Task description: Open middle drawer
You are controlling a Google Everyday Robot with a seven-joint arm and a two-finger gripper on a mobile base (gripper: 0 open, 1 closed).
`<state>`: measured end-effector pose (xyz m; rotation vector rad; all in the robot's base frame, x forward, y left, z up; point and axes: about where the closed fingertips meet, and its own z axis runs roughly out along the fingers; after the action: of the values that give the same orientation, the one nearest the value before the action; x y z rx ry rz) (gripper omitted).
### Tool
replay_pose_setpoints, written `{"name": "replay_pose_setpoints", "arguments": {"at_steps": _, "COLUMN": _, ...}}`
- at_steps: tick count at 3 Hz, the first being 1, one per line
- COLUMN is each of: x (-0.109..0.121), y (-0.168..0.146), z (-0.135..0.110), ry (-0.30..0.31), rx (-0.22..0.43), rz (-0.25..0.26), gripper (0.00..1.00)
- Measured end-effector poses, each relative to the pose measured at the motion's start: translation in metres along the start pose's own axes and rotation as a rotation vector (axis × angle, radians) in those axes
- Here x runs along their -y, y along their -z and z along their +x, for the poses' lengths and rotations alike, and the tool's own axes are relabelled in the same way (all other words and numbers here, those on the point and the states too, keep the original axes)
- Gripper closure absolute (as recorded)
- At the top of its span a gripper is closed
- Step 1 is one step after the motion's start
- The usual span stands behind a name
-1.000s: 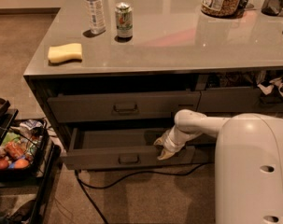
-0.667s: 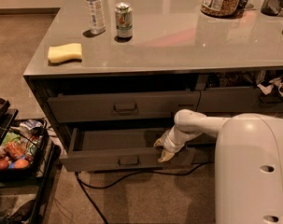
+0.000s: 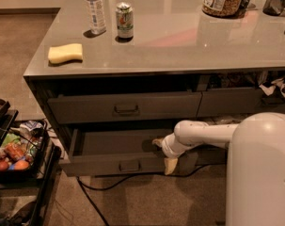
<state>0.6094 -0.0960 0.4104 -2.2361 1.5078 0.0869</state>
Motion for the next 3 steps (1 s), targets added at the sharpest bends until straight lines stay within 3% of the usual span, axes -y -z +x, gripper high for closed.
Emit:
{"name": "replay_pose_setpoints", "arguments": {"at_steps": 1, "x": 0.0025, "y": 0.0071, "z": -0.0052, "ry": 0.033, "rx": -0.05, "rz": 0.089, "gripper": 0.0}}
{"name": "replay_pose_setpoints", "arguments": {"at_steps": 3, "x": 0.0056, "y": 0.0053, "z": -0.0066, "ry": 0.034, "rx": -0.051, "rz": 0.118, "gripper": 0.0}}
